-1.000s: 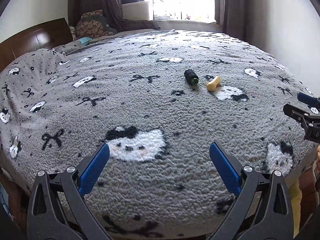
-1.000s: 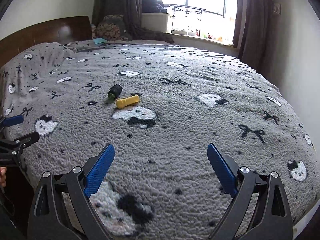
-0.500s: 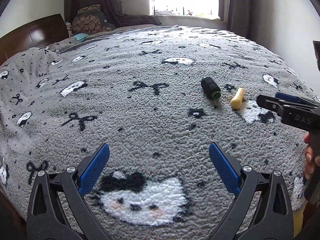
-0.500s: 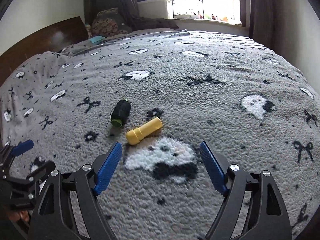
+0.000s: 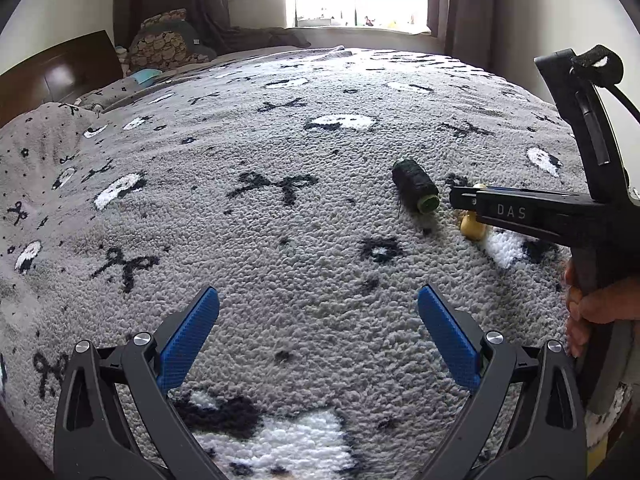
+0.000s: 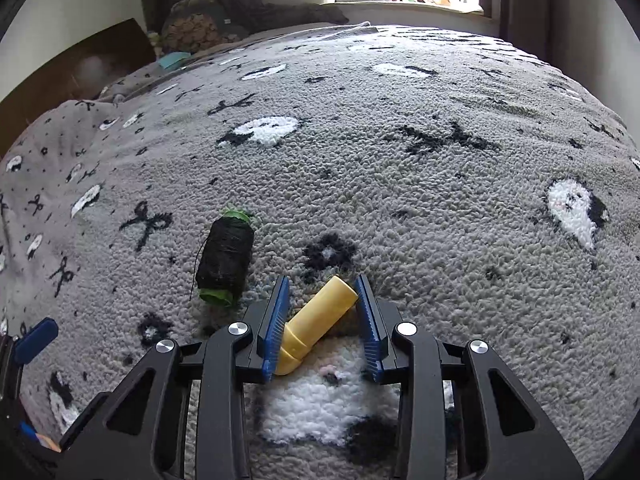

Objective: Collect trash
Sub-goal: 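Grasp the yellow tube with the right tool while the left tool grasps the black spool, then carry the black spool and yellow tube down over the bin beside the bed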

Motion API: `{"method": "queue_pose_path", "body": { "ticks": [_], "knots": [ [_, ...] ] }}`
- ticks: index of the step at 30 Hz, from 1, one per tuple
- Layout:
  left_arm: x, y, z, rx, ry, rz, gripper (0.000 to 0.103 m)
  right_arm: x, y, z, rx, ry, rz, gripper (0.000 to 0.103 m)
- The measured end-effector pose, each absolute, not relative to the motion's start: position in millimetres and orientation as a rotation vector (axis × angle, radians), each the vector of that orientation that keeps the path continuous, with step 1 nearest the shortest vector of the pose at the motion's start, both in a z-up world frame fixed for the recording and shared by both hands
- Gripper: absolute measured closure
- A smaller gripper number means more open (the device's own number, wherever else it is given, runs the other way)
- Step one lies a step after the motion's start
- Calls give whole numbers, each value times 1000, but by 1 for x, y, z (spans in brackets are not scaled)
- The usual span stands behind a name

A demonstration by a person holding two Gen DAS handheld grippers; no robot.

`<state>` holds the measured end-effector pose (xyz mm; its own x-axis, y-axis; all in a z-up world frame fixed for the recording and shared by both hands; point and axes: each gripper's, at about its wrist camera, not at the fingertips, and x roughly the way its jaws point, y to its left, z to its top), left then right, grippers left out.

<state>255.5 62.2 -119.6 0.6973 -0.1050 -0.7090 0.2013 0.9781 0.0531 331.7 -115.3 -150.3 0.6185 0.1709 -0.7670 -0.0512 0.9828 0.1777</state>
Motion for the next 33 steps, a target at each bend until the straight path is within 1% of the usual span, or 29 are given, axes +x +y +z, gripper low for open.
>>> {"method": "queue_pose_path", "body": {
  "ticks": [1,3,8,10,16,20,24,25,26,27,30,32,33],
  "knots": [
    [256,61,-119,131,781,-171,9,331,-118,-150,137,893,139,74],
    [258,55,-119,140,780,-174,9,332,-121,-147,127,888,152,74],
    [262,39,-115,157,771,-193,10,323,-139,-129,74,835,143,82],
    [265,29,-112,156,763,-209,10,319,-152,-122,66,814,123,84],
    [286,-6,-119,141,795,-260,11,307,-200,-117,79,790,87,85],
    [310,-25,-126,166,812,-242,15,297,-225,-117,92,777,81,86],
    [337,-37,-128,153,838,-232,22,288,-241,-117,114,764,89,86],
    [344,-39,-130,150,849,-230,24,286,-245,-117,117,761,92,86],
    [350,-41,-132,149,860,-224,35,283,-247,-117,119,755,95,86],
    [357,-43,-134,143,875,-224,49,281,-249,-117,117,751,96,86],
    [365,-44,-137,130,892,-231,69,276,-252,-118,111,744,101,86],
    [362,-44,-135,138,886,-229,78,272,-253,-118,113,744,107,86],
    [360,-44,-134,142,883,-231,78,271,-252,-117,110,744,109,86]
  ]
}}
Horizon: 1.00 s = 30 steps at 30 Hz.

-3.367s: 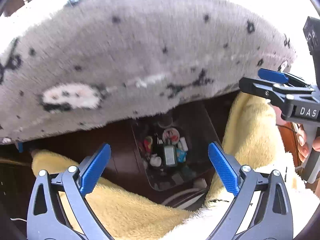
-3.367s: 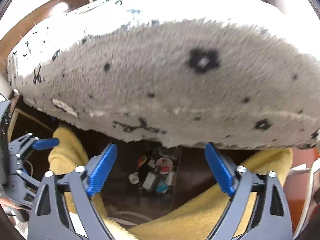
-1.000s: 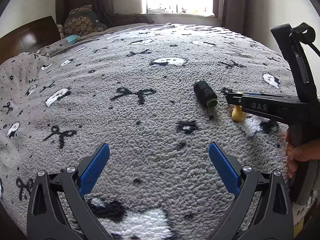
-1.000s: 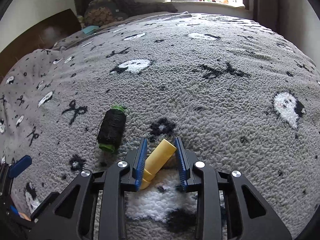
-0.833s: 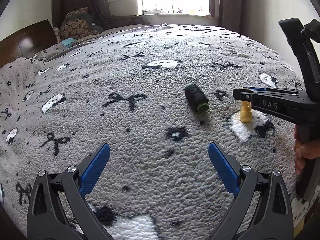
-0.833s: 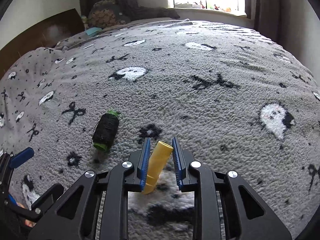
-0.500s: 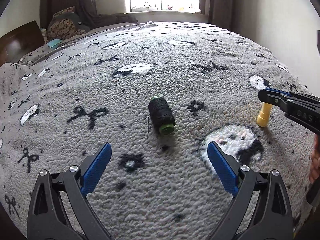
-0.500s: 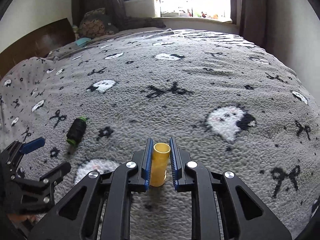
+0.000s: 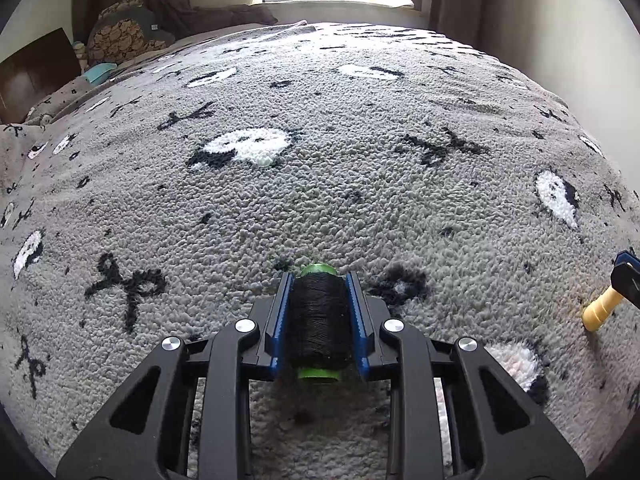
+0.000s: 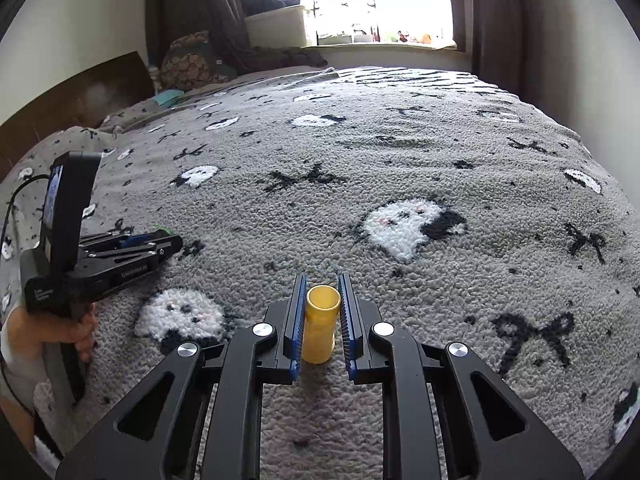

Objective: Collect trash
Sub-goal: 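Carry the black spool and yellow tube down over the bin beside the bed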

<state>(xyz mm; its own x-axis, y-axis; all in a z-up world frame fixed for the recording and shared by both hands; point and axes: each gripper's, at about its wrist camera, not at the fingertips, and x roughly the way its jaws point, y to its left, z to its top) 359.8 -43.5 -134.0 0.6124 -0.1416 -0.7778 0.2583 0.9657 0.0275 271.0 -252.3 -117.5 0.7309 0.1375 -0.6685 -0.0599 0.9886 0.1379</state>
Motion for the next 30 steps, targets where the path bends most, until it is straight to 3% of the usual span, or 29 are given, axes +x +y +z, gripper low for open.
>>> {"method": "queue_pose_path", "body": {
  "ticks": [30],
  "knots": [
    [123,-35,-73,226,731,-366,78,99,-236,-73,2,631,162,86]
  ]
}}
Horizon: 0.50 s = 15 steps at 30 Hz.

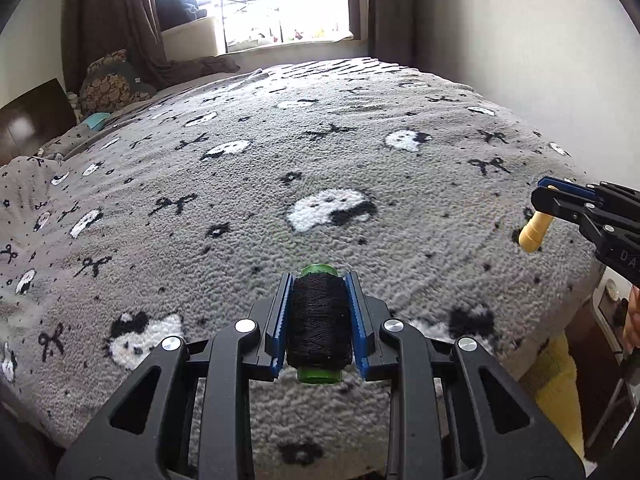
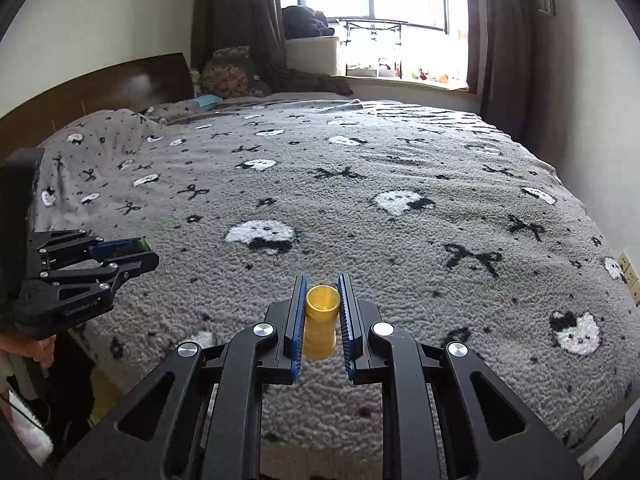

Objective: Collect trash
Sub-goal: 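Carry the black spool and yellow tube down over the bin beside the bed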

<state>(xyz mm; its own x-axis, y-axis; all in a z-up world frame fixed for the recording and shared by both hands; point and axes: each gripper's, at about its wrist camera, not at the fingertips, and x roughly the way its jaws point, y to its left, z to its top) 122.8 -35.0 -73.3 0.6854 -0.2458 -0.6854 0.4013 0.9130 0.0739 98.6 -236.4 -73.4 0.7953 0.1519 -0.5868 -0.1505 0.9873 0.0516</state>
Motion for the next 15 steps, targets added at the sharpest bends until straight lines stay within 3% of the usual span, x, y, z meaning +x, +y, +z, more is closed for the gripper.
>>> {"method": "queue_pose_path", "body": {
  "ticks": [15],
  "knots": [
    [5,-33,-90,229,701,-408,78,4,-225,-81,-44,622,231,86]
  ]
}}
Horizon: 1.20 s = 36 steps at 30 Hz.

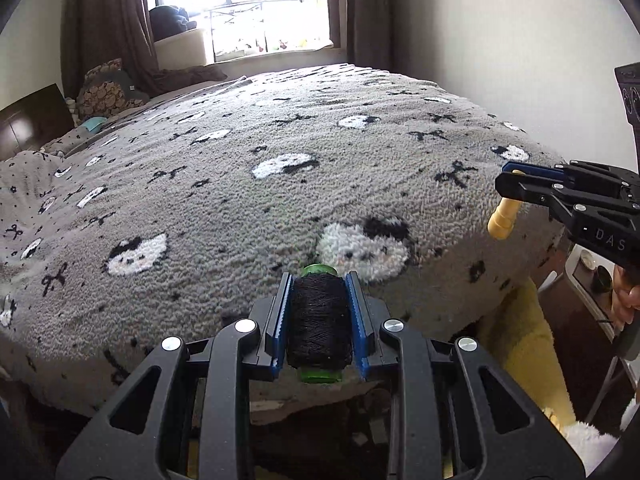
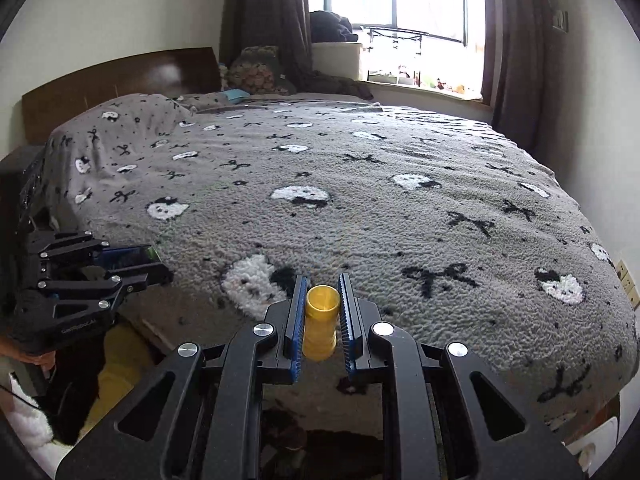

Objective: Collect trash
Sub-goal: 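Carry the black spool and yellow tube down over the bin beside the bed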

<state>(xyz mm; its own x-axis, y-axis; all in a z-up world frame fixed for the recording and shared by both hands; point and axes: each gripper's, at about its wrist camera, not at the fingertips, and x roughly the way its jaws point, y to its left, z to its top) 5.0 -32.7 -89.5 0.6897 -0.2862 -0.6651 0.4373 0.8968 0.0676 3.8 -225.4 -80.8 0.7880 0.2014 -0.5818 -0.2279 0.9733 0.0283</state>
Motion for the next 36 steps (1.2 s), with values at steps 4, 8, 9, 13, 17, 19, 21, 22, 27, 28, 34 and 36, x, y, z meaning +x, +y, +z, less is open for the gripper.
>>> {"method": "queue_pose_path", "body": {
  "ticks": [4,8,9,13,17,19,21,22,27,28,34,36],
  "knots": [
    [-12,-24,-106,209,742,-408,78,-14,-224,-94,-24,646,250,86],
    [-27,-16,-127,201,791,-400,78,-28,-216,-114,-18,687,266,86],
    [-29,-14,-132,197,804,-398,78,-31,-214,-120,-19,698,269,86],
    [-37,-10,-158,186,880,-397,78,-36,-206,-150,-17,776,273,86],
    [-43,-8,-187,178,966,-399,78,-41,-197,-179,-19,853,284,86],
    [-45,-8,-201,183,1004,-396,78,-43,-193,-190,-12,885,291,86],
    [-47,-9,-216,180,1045,-401,78,-44,-190,-200,-13,907,293,86],
    [-47,-10,-222,177,1063,-403,78,-44,-188,-205,-14,920,292,86],
    [-48,-15,-248,183,1125,-408,78,-42,-183,-228,4,979,295,86],
    [-47,-16,-254,189,1139,-407,78,-41,-182,-232,9,989,295,86],
    [-41,-20,-276,176,1194,-424,78,-35,-181,-257,44,1058,302,86],
    [-39,-21,-284,165,1221,-441,78,-31,-180,-267,61,1089,305,86]
  ]
}}
